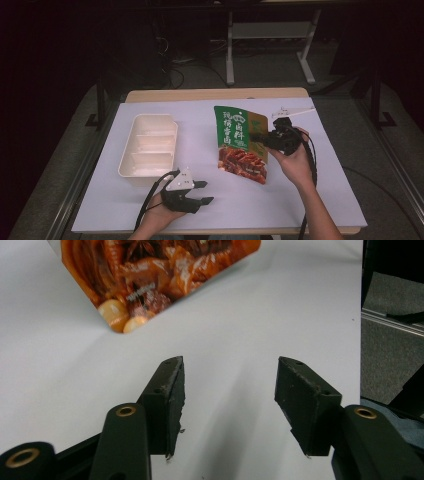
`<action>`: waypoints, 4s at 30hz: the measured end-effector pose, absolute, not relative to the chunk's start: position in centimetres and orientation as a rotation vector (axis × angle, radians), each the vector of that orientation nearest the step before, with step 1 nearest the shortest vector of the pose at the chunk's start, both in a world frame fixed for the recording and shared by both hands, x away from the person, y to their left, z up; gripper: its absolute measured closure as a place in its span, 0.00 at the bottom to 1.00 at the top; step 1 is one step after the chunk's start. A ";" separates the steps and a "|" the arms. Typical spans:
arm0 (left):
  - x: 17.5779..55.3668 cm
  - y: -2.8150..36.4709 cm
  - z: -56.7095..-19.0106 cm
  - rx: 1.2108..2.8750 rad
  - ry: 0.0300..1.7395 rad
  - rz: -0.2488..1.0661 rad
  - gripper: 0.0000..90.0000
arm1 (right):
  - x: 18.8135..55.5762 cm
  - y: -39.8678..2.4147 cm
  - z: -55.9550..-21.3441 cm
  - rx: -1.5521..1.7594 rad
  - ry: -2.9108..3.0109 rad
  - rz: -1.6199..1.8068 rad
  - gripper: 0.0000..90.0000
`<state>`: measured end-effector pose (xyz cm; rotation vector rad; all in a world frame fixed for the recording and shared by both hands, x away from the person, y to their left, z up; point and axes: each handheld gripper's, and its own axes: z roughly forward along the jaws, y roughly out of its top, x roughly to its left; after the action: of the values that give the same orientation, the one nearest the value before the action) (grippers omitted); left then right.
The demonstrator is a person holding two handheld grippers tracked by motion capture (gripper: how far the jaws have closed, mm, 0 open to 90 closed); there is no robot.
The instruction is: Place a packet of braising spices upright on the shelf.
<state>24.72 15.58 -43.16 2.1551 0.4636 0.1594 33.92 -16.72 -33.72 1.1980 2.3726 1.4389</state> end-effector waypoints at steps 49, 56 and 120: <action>21.3 18.3 -43.7 2.124 0.443 0.167 0.29 | 33.8 -12.6 -29.3 1.033 2.380 1.466 0.99; 21.2 18.2 -43.8 2.120 0.433 0.177 0.28 | 33.9 -11.4 -28.6 0.992 2.392 1.482 0.99; 20.4 19.6 -43.9 2.138 0.398 0.215 0.28 | 34.4 2.7 -25.2 0.648 2.504 1.718 0.99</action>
<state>20.38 19.55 -43.88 2.1381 0.3980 0.2148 34.37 2.70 -25.21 0.6475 2.5043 1.7176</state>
